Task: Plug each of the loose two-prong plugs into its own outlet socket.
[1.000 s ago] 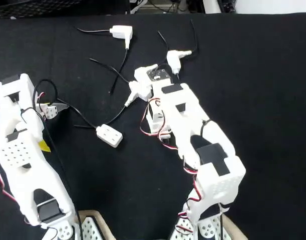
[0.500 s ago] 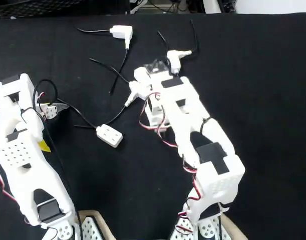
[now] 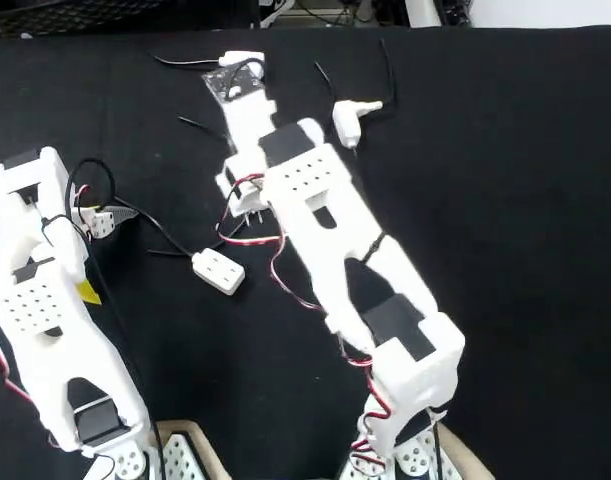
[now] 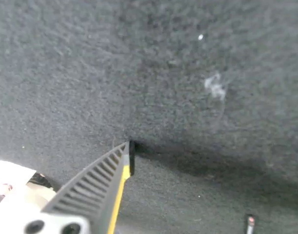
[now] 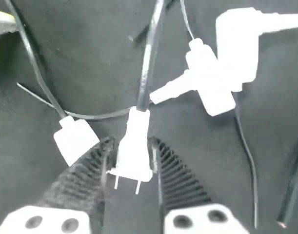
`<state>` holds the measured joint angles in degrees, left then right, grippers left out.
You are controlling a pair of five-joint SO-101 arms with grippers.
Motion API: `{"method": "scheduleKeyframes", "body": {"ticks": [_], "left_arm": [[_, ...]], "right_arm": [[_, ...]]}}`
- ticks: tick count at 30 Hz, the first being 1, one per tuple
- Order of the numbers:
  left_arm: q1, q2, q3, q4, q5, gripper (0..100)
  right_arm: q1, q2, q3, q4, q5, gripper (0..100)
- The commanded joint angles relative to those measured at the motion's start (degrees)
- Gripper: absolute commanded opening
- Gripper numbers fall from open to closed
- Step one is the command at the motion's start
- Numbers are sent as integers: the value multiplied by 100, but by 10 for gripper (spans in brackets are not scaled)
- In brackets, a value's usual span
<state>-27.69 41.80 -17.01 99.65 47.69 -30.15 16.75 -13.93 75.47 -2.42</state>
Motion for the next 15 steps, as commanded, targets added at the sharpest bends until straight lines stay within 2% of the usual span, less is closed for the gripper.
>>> {"method": "scheduleKeyframes", "body": {"ticks": [1,9,15], "left_arm": [[312,-413,-119,97,-35,623],[1305,-932,-127,70,-44,623],[2097,-958,-84,105,-9,623]], "right_arm": [[-105,-145,-136,-387,-97,11],[-105,-154,-171,-1169,-114,11],[-79,-180,-154,-1248,-747,11]]}}
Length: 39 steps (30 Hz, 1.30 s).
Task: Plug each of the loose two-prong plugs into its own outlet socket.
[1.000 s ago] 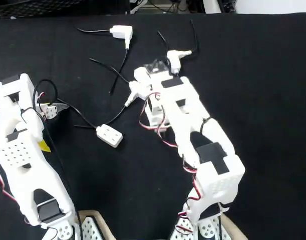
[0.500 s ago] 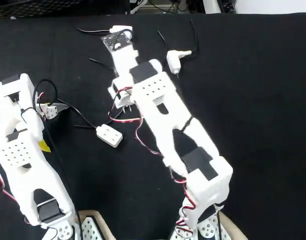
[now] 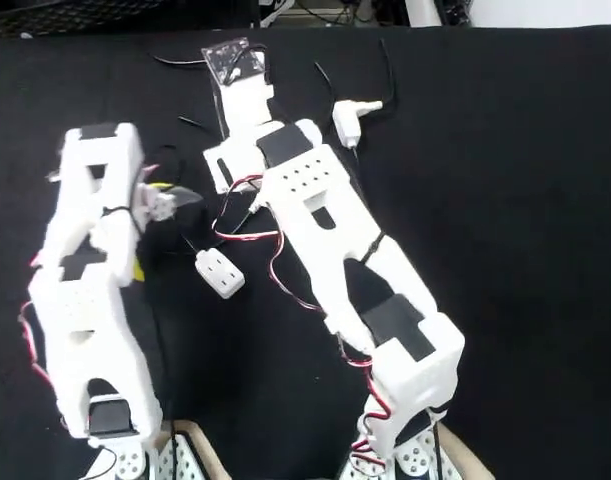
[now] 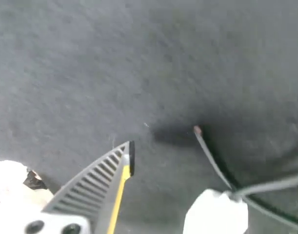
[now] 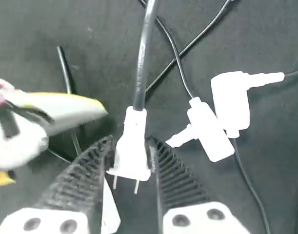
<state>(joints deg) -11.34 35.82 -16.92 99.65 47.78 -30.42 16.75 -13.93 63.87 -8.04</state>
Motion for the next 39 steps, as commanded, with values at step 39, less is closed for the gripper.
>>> {"method": "scheduleKeyframes", "body": {"ticks": [39], "left_arm": [[716,-5626,7081,-8818,-4088,619]], "right_arm": [[123,-769,321,-360,-1609,11]]}}
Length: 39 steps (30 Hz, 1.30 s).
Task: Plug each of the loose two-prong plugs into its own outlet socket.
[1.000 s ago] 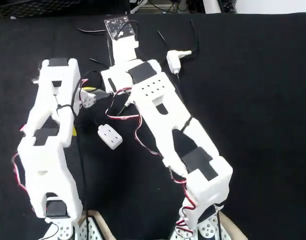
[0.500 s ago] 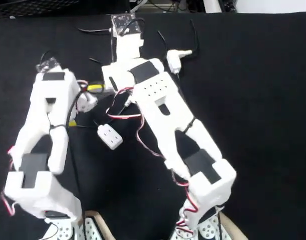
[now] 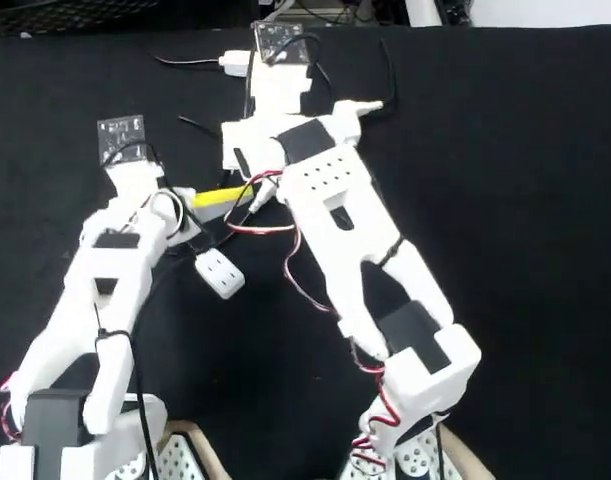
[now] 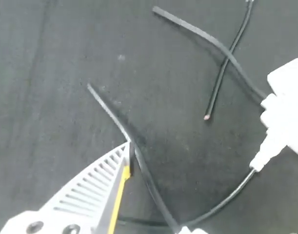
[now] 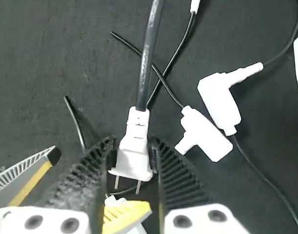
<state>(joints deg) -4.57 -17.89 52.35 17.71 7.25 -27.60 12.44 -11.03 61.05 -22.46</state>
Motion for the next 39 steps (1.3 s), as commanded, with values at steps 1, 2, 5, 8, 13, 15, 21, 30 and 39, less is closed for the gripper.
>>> {"method": "scheduleKeyframes", "body": {"ticks": [1,2,5,8,13,15,21,30,39], "left_arm": [[22,-255,251,-721,-35,619],[13,-255,338,-862,-35,619],[4,-237,558,-1266,-35,619],[-57,-97,541,-1354,-26,619],[-400,229,259,-1363,9,619],[-391,396,180,-1363,9,619],[-382,668,31,-1354,-18,619],[-391,677,31,-1363,-35,619],[-391,651,84,-1336,-35,619]], "right_arm": [[-229,-338,84,-88,-167,11],[-255,-338,127,-88,-158,11],[-290,-330,163,-44,-167,11],[-308,-338,444,-44,-141,11],[-466,-382,549,-44,-123,11],[-484,-382,374,97,-123,11],[-510,-382,-22,527,44,11],[-501,-382,-400,905,132,11],[-484,-330,-347,651,105,11]]}}
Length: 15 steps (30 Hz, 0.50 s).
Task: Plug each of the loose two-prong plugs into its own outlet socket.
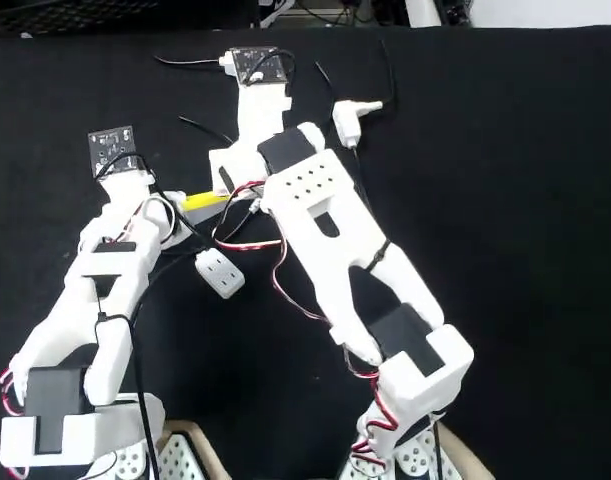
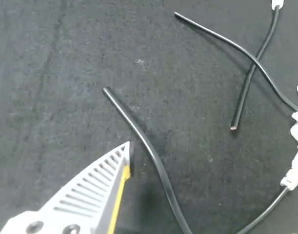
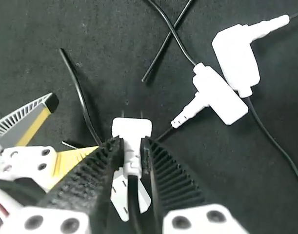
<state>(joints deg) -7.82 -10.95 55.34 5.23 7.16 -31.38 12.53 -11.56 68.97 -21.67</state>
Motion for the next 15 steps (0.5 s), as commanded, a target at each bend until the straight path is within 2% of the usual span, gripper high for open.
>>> {"method": "scheduleKeyframes", "body": {"ticks": [1,9,15], "left_arm": [[-66,-44,-215,-79,-26,619],[-57,-70,-136,-79,-26,622],[-110,-589,215,-114,-35,622]], "right_arm": [[-105,-330,-295,-158,18,11],[-105,-330,136,-747,0,11],[0,-338,497,-1266,0,11]]}}
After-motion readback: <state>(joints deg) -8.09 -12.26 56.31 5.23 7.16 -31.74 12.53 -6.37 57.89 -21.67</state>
